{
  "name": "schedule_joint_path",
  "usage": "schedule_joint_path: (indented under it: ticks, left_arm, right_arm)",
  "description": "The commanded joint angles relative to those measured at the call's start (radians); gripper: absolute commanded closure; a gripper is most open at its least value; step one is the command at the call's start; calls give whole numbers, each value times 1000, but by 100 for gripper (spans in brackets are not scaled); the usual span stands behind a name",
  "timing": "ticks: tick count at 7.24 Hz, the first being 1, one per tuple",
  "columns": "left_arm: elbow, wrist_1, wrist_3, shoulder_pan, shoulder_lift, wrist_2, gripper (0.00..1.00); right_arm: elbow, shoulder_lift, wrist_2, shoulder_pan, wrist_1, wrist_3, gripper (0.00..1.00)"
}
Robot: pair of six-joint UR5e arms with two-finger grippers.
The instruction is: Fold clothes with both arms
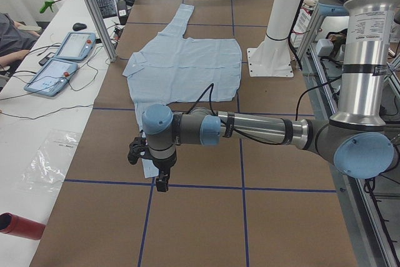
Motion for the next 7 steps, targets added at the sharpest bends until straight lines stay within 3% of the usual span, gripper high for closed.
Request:
schedule_joint_path:
  ticks: [1, 5, 6, 7]
  left_arm:
    - [-2, 0, 0, -16, 0, 2, 1]
    - [-22, -1, -2, -14, -18, -7, 1]
    - [-60, -23, -5, -13, -30, -10, 1]
    - [-54, -122, -11, 4, -48, -10, 1]
  right_arm:
    - [0, 0, 0, 0, -1, 1, 0]
    - [-25, 29, 0, -2, 8, -2, 0]
    - [-49, 38, 8, -2, 46, -1, 0]
    - [-72, 41, 28, -2, 102, 1, 0]
